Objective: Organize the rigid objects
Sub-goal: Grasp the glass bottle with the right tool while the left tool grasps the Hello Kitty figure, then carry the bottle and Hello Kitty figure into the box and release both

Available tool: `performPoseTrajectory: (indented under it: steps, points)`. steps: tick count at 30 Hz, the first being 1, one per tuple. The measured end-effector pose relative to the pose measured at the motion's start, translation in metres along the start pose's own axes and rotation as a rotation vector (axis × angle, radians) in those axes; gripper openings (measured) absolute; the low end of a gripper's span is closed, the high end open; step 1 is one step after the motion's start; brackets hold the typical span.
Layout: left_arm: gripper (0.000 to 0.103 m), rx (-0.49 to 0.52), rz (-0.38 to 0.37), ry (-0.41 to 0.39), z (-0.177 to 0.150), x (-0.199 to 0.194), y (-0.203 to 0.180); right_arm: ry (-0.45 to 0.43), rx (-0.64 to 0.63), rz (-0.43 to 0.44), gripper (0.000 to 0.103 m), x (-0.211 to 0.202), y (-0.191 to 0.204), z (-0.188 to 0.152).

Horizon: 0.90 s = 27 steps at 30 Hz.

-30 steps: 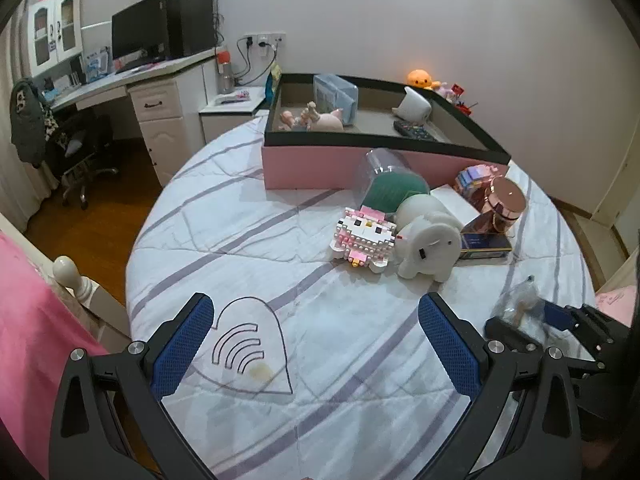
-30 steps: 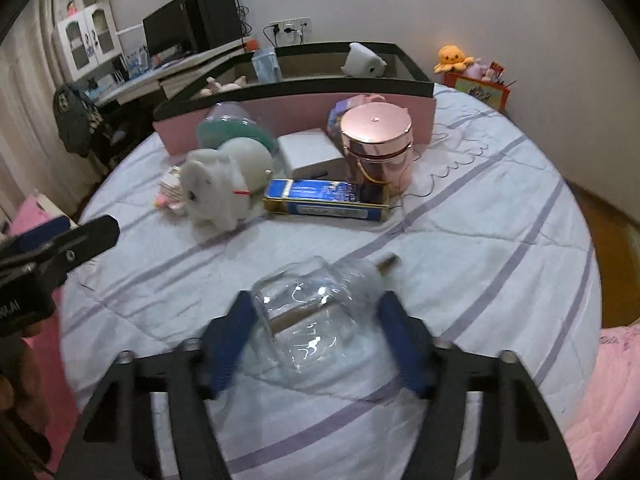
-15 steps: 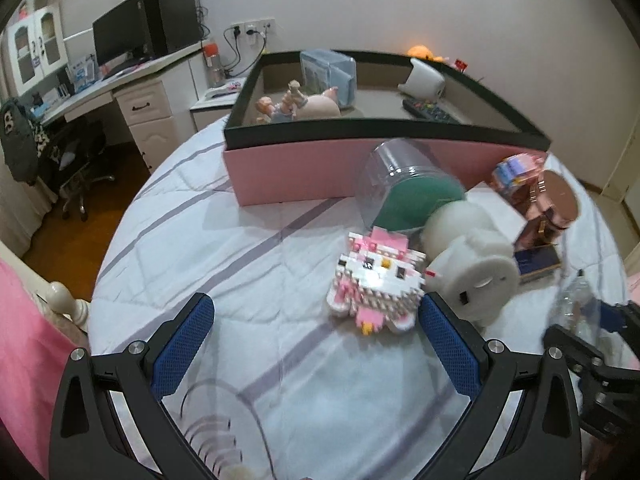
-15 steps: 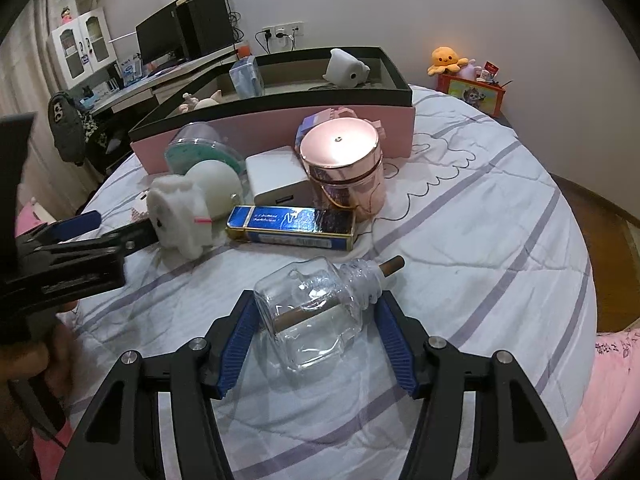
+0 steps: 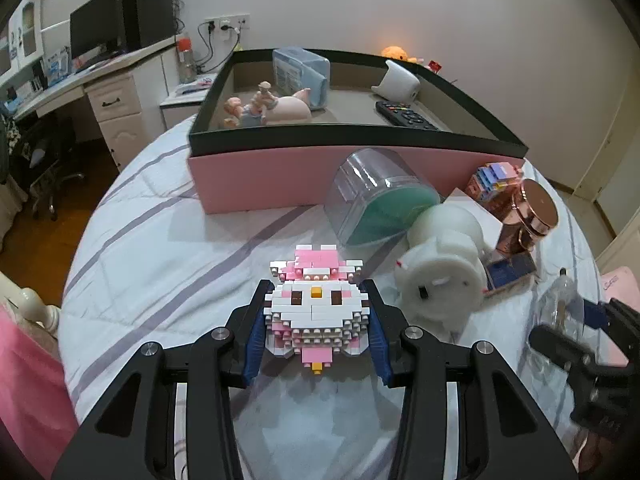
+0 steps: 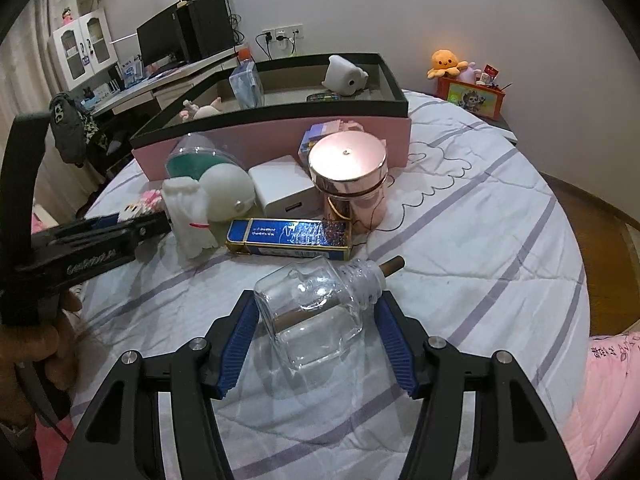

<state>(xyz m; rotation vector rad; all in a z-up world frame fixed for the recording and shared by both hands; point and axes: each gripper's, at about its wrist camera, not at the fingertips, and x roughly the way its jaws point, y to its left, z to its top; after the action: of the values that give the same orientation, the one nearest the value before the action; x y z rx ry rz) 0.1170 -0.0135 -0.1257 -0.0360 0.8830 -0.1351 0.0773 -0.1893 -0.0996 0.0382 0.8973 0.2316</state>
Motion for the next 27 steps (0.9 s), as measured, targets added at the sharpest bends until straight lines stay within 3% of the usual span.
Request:
performPoseTrajectory:
  steps: [11,19,27]
  points:
    - [0.044,-0.017,0.008,-0.095,0.016,-0.043,0.015,-0.076,-0.021,0.032,0.061,-0.023,0.001,0.033]
    - [0.044,0.001,-0.003,-0.179,0.073,-0.042,0.015,-0.179,-0.082,0.052,0.061,-0.022,0.004,0.117]
    - [0.044,-0.004,-0.016,-0.194,0.139,-0.005,0.012,-0.144,-0.094,0.068,0.061,0.032,0.007,0.179]
